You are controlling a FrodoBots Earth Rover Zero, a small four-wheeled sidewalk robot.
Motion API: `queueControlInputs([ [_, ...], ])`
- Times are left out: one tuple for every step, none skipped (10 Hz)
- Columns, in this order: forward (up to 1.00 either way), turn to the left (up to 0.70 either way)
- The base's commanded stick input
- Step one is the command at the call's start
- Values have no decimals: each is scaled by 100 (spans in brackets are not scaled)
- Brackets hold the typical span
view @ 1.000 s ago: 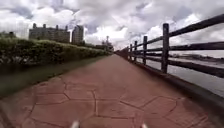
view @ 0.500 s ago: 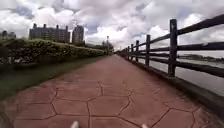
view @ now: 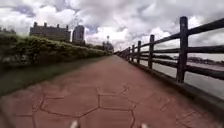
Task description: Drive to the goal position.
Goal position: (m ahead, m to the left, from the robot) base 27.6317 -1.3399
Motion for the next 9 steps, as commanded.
queueControlInputs([
  [70,0],
  [70,0],
  [70,0],
  [70,0],
  [70,0],
  [70,0],
  [70,0],
  [70,0],
  [70,0],
])
